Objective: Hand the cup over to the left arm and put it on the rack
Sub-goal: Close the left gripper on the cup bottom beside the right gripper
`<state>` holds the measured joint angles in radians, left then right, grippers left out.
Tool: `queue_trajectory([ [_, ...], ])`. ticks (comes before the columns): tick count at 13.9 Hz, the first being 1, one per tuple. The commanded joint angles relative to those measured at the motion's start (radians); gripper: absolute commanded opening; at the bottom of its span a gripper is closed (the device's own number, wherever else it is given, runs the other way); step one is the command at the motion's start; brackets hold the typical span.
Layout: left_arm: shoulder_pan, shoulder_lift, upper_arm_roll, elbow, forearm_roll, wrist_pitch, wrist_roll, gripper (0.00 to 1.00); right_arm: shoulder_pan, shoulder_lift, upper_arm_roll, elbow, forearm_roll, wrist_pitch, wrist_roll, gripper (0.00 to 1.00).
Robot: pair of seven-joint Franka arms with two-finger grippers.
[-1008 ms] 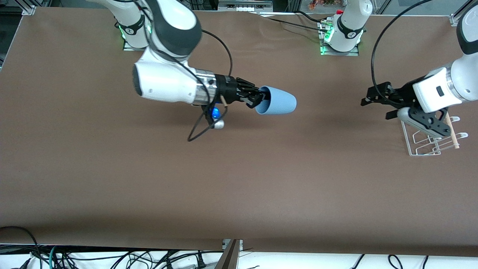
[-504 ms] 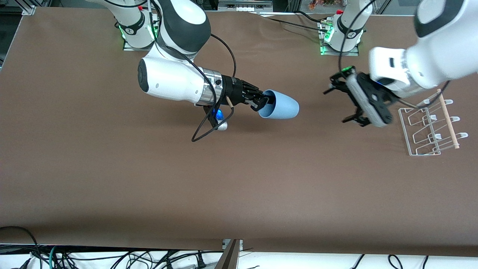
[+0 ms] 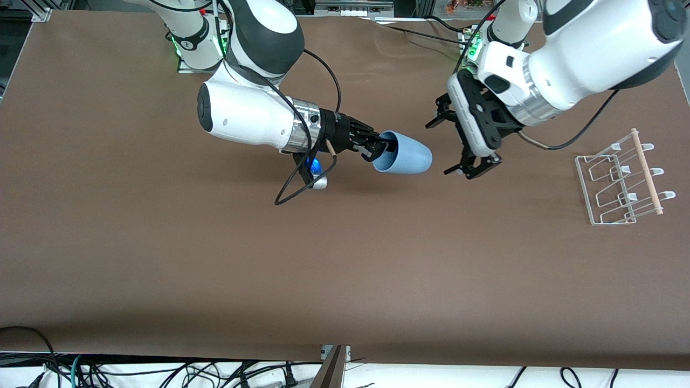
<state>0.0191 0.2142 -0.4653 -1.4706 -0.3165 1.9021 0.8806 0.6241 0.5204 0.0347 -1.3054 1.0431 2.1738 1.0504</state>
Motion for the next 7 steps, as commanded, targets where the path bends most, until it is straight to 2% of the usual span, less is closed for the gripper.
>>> queue_trajectory([
  [1,0.013,-0.009,-0.044,-0.066,0.063,0.099,0.141,1.00,0.005,0.023,-0.007,0.060,-0.015,0.001,0.036,0.00],
  [7,0.035,-0.025,-0.116,-0.138,0.103,0.204,0.156,1.00,-0.001,0.021,-0.009,0.067,-0.015,0.001,0.042,0.00],
])
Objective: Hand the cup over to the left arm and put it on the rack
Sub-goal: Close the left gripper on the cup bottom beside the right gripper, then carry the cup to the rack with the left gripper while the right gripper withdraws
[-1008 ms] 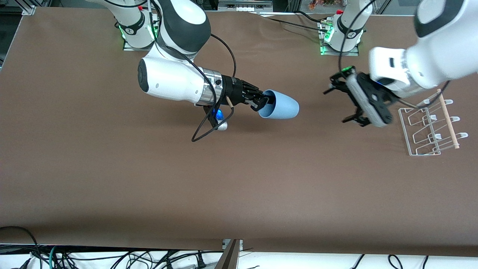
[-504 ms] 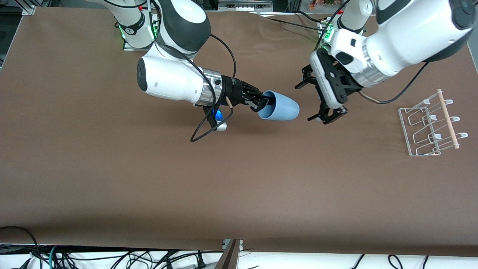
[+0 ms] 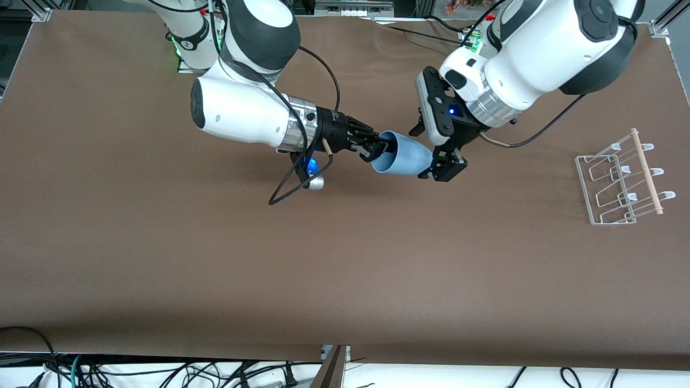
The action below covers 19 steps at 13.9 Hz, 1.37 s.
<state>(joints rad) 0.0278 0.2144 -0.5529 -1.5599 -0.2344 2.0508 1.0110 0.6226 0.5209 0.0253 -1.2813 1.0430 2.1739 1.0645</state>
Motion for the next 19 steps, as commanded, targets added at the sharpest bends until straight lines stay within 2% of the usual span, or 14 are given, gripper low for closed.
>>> queue_trajectory([
  [1,0.026,-0.026,-0.035,-0.080,0.021,0.098,0.026,1.00,0.000,0.021,0.002,0.049,-0.014,0.000,0.031,0.00],
  [5,0.026,-0.020,-0.055,-0.137,0.021,0.204,0.026,1.00,0.000,0.021,0.002,0.066,-0.015,0.001,0.046,0.00],
  [6,0.024,-0.020,-0.055,-0.135,0.021,0.206,0.027,0.91,0.003,0.021,0.002,0.068,-0.015,0.003,0.046,0.00],
  [8,0.024,-0.018,-0.055,-0.129,0.020,0.204,0.026,0.31,-0.001,0.021,0.001,0.068,-0.015,-0.002,0.046,0.00],
  [9,0.026,-0.020,-0.055,-0.129,0.012,0.201,0.012,0.07,-0.004,0.019,0.002,0.068,-0.014,-0.005,0.046,0.00],
  [10,0.026,-0.018,-0.055,-0.129,0.010,0.201,0.020,0.00,-0.004,0.018,0.001,0.068,-0.014,-0.006,0.045,0.00],
  [13,0.026,-0.017,-0.052,-0.124,0.009,0.201,0.020,0.00,-0.004,0.018,0.002,0.068,-0.011,0.000,0.026,0.00],
  [14,0.027,-0.017,-0.050,-0.124,0.009,0.201,0.021,0.00,-0.014,0.018,0.002,0.066,-0.009,-0.005,0.022,0.30],
  [15,0.032,-0.017,-0.048,-0.123,0.009,0.200,0.023,0.00,-0.018,0.018,0.002,0.068,-0.011,-0.008,0.014,0.80],
  [17,0.046,-0.018,-0.048,-0.117,0.009,0.189,0.024,0.00,-0.032,0.007,0.002,0.068,-0.012,-0.019,-0.006,0.96],
  [19,0.058,-0.021,-0.045,-0.101,0.006,0.152,0.024,0.00,-0.059,-0.011,-0.001,0.068,-0.011,-0.077,-0.006,0.97],
])
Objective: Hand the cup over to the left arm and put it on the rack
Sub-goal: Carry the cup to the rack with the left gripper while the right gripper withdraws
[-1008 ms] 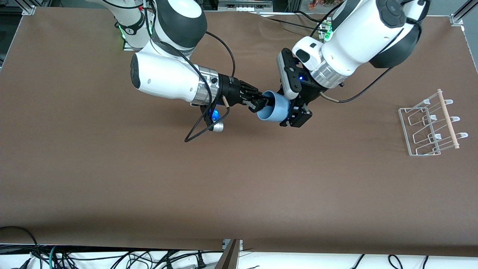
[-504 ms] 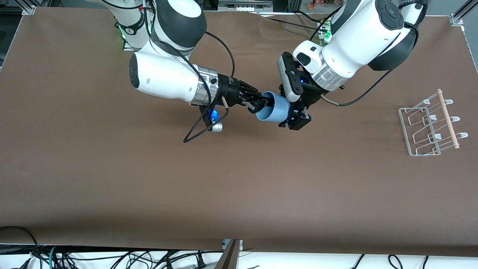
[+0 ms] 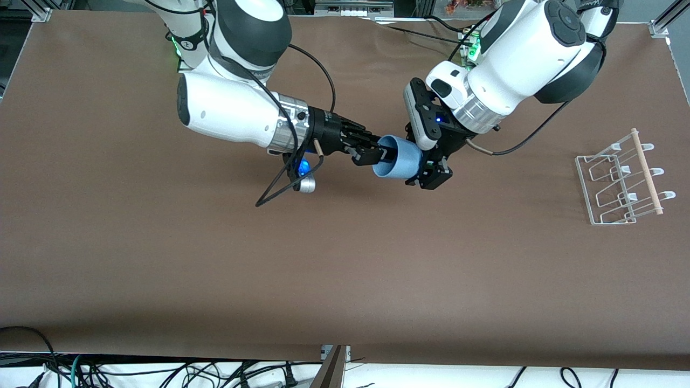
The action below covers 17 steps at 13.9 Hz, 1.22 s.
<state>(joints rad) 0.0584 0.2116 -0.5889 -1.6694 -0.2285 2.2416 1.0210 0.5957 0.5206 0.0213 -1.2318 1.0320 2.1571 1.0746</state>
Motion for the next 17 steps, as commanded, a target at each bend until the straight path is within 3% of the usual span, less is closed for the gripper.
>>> queue_trajectory([
  [1,0.041,-0.021,-0.008,0.014,0.000,-0.078,0.014,0.00,-0.048,-0.019,0.002,0.018,-0.001,-0.086,-0.018,0.97],
  [3,0.075,-0.024,0.015,0.033,0.000,-0.169,0.046,0.00,-0.104,-0.059,0.002,0.017,-0.012,-0.164,-0.040,0.99],
  [5,0.087,-0.028,0.084,0.062,0.004,-0.285,0.060,0.00,-0.135,-0.086,-0.036,0.017,-0.112,-0.277,-0.054,0.99],
  [8,0.141,-0.037,0.184,0.088,0.055,-0.450,0.068,0.00,-0.135,-0.160,-0.157,0.011,-0.229,-0.518,-0.178,0.99],
  [10,0.204,-0.037,0.199,0.079,0.138,-0.526,0.120,0.00,-0.135,-0.186,-0.254,0.008,-0.291,-0.661,-0.299,0.99],
  [12,0.209,-0.035,0.201,0.079,0.371,-0.618,0.114,0.00,-0.134,-0.208,-0.360,-0.011,-0.343,-0.785,-0.437,0.99],
  [13,0.207,-0.034,0.199,0.071,0.497,-0.661,0.104,0.00,-0.134,-0.232,-0.395,-0.029,-0.412,-0.818,-0.515,0.99],
  [15,0.231,-0.032,0.198,0.036,0.660,-0.698,0.041,0.00,-0.134,-0.299,-0.437,-0.112,-0.536,-0.810,-0.676,0.99],
  [17,0.273,-0.037,0.199,0.001,0.771,-0.703,0.037,0.00,-0.134,-0.321,-0.466,-0.178,-0.592,-0.801,-0.807,0.99],
])
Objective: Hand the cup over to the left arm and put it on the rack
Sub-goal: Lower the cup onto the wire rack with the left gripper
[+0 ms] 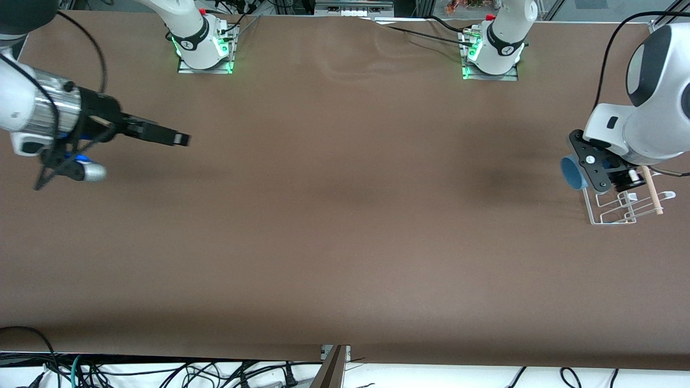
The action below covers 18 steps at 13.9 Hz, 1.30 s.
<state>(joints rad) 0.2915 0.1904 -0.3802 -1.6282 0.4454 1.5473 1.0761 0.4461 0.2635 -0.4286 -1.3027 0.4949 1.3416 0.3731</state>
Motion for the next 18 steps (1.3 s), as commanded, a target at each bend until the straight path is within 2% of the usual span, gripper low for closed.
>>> queue_trajectory([
  [1,0.049,-0.011,-0.009,-0.053,0.167,-0.032,-0.019,0.00,0.016,-0.066,-0.033,-0.130,-0.076,0.019,-0.140,0.99],
  [3,0.046,-0.002,-0.011,-0.103,0.302,-0.076,-0.019,0.00,0.020,-0.113,-0.029,-0.226,-0.175,0.101,-0.186,0.99],
  [5,0.044,-0.002,-0.012,-0.200,0.434,-0.075,-0.021,0.00,0.034,-0.218,-0.010,-0.390,-0.248,0.230,-0.204,0.99],
  [7,0.040,0.009,-0.016,-0.299,0.601,-0.062,-0.047,0.00,0.034,-0.324,0.040,-0.484,-0.353,0.286,-0.224,0.99],
  [10,0.043,0.018,-0.016,-0.435,0.786,0.011,-0.061,0.00,0.036,-0.339,0.077,-0.439,-0.439,0.281,-0.226,0.99],
  [11,0.044,0.018,-0.016,-0.484,0.850,0.017,-0.073,0.00,0.036,-0.339,0.106,-0.409,-0.484,0.263,-0.224,0.99],
  [13,0.051,0.035,-0.014,-0.570,0.976,0.022,-0.169,0.00,0.034,-0.337,0.129,-0.363,-0.515,0.168,-0.212,0.99],
  [18,0.092,0.024,-0.011,-0.676,1.035,0.063,-0.243,0.00,0.032,-0.331,0.125,-0.334,-0.509,0.166,-0.226,0.99],
])
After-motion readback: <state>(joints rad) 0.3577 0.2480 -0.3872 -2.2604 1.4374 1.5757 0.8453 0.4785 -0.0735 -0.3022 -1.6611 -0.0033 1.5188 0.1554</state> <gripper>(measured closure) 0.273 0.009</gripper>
